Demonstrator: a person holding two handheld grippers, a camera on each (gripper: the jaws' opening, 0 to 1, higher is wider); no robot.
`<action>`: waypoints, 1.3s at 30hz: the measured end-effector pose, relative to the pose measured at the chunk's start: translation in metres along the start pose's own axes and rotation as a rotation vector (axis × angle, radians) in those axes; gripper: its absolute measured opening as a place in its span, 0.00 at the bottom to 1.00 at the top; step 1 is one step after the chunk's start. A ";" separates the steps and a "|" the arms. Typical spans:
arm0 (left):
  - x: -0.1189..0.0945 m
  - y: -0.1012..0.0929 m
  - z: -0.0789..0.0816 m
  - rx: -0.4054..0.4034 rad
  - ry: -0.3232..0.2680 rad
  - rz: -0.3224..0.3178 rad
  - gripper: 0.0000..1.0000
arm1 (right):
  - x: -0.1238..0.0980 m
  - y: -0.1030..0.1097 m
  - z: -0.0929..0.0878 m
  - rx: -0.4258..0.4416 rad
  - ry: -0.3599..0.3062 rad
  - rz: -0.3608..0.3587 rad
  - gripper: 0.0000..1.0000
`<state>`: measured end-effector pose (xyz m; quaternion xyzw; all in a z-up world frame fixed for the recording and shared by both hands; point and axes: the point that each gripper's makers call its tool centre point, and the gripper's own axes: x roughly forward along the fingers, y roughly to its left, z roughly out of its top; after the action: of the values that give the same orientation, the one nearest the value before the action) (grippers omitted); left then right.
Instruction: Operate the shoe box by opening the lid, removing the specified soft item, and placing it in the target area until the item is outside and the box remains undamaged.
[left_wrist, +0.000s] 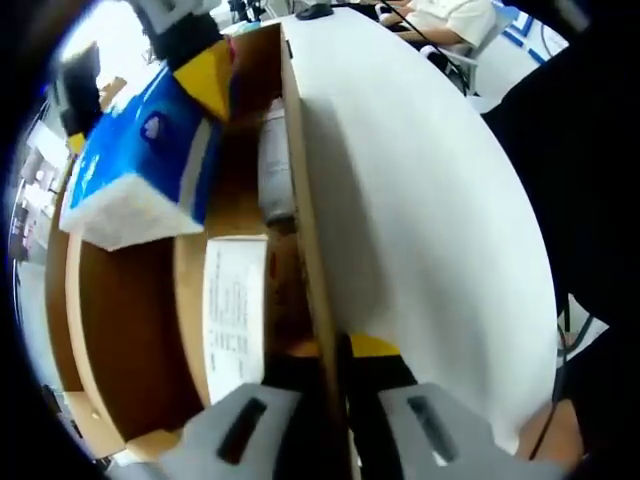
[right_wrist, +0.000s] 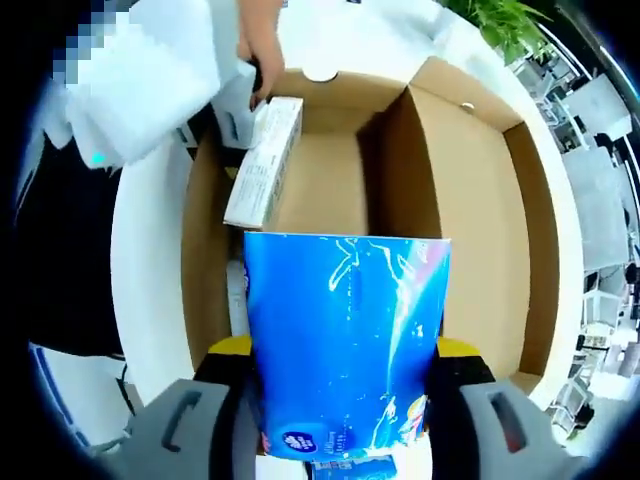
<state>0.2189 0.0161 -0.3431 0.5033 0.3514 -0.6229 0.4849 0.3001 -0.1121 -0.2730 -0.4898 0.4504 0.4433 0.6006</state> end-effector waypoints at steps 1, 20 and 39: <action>0.000 0.000 0.000 0.000 0.000 0.000 0.04 | -0.002 0.000 -0.001 -0.005 0.002 0.000 0.67; 0.000 0.001 -0.001 -0.004 -0.002 0.001 0.04 | -0.070 -0.013 -0.029 0.032 -0.058 -0.067 0.67; -0.001 0.000 0.001 -0.004 -0.005 0.000 0.04 | -0.091 -0.011 -0.127 0.127 0.050 -0.060 0.67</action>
<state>0.2191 0.0155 -0.3421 0.5008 0.3513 -0.6235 0.4868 0.2792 -0.2472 -0.1964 -0.4747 0.4776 0.3832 0.6323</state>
